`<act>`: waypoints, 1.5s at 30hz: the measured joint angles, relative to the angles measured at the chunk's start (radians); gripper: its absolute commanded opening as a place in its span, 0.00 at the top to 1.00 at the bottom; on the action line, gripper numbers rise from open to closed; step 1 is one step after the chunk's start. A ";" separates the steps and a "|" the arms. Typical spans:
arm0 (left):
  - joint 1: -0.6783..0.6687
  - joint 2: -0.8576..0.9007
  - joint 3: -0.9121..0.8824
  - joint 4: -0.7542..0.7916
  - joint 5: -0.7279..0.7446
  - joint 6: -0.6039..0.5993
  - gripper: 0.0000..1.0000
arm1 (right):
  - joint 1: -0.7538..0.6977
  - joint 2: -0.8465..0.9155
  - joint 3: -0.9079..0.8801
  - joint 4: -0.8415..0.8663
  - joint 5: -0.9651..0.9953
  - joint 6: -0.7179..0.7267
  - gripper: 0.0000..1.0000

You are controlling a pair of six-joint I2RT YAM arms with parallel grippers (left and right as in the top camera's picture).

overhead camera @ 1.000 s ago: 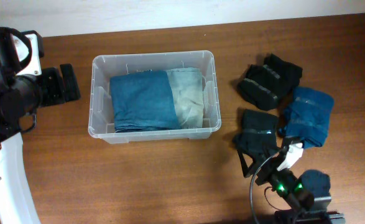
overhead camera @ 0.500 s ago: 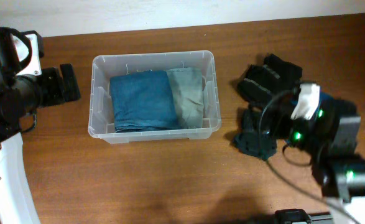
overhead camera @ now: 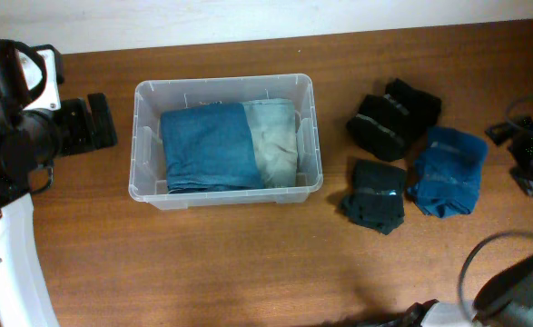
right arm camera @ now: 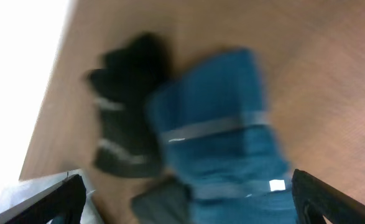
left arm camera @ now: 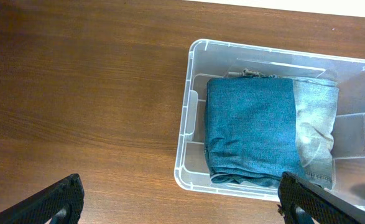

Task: Pack container
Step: 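Grasp the folded teal garment with the right gripper and lift, then place the teal garment into the bin's right side and release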

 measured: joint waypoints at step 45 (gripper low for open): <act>0.000 0.000 0.000 -0.001 0.000 0.000 0.00 | 0.663 -0.328 0.005 0.310 -0.436 0.012 0.96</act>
